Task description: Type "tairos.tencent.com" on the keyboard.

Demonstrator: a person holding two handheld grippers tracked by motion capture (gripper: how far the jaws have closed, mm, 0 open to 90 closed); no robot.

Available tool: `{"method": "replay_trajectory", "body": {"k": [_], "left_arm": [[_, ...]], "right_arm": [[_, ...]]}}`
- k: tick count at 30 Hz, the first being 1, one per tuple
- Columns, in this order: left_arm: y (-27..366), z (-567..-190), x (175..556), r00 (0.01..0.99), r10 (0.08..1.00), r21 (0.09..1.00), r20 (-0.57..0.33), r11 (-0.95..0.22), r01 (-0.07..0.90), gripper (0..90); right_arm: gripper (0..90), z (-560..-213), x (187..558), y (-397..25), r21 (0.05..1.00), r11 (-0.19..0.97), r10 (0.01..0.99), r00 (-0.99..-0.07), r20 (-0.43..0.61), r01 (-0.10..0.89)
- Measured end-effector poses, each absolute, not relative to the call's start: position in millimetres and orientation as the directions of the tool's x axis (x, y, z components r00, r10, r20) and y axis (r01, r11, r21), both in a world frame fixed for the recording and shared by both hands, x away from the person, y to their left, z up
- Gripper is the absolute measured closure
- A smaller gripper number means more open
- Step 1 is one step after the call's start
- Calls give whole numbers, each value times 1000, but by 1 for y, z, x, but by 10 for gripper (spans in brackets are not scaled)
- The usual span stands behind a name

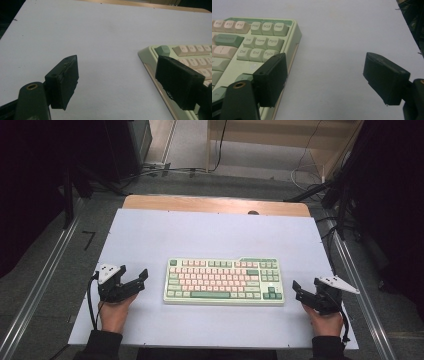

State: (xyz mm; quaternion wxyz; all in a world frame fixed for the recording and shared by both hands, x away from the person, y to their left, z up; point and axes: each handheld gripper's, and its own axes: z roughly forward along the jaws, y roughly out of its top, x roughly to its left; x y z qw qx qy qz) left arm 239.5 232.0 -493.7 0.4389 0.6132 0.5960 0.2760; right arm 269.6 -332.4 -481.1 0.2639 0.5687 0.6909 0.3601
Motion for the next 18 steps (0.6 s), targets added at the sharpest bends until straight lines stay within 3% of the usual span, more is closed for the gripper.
{"method": "replay_trajectory", "body": {"k": [13, 18], "left_arm": [[221, -493, 239, 187, 963, 871, -192, 79, 485, 183], [208, -488, 234, 255, 952, 895, -170, 40, 445, 286]], "right_arm": [[179, -481, 269, -330, 798, 99, 974, -221, 43, 595], [178, -482, 269, -328, 793, 116, 974, -225, 28, 598]]}}
